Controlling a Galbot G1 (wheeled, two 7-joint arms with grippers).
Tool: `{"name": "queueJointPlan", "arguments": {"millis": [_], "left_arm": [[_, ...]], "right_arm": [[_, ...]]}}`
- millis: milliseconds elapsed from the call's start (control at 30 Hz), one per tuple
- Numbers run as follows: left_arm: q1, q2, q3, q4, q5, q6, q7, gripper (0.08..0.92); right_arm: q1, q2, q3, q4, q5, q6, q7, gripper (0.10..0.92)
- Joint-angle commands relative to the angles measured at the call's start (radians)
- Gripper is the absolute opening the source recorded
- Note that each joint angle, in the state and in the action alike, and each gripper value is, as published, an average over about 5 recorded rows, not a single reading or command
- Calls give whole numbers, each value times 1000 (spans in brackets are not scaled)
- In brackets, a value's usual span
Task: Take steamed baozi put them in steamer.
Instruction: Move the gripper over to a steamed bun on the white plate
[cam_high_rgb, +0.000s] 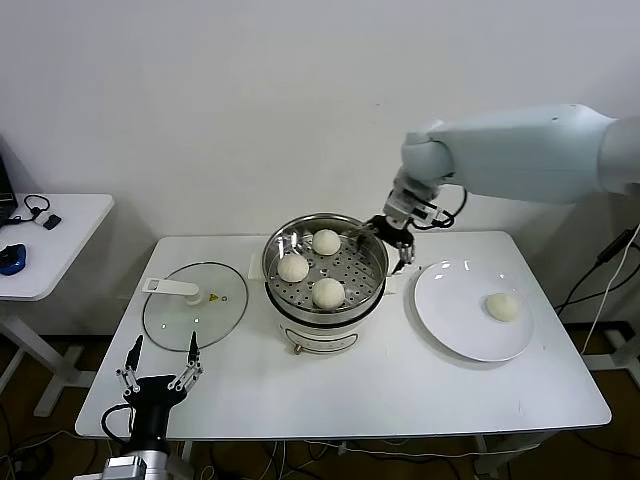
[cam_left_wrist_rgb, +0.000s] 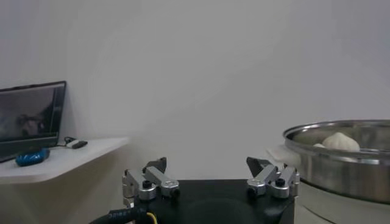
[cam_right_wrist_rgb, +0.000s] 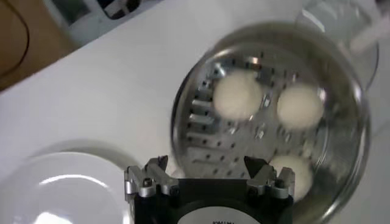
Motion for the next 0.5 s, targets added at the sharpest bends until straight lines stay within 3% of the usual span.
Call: {"name": "queueJointPlan", "arguments": {"millis": [33, 500], "left_arm": [[10, 0, 11, -6, 6, -5, -1, 823], [22, -18, 4, 1, 30, -9, -1, 823]], "right_arm": [[13, -228, -67, 30, 98, -293, -112, 823], [-284, -397, 177, -251, -155, -189, -174, 823]]}}
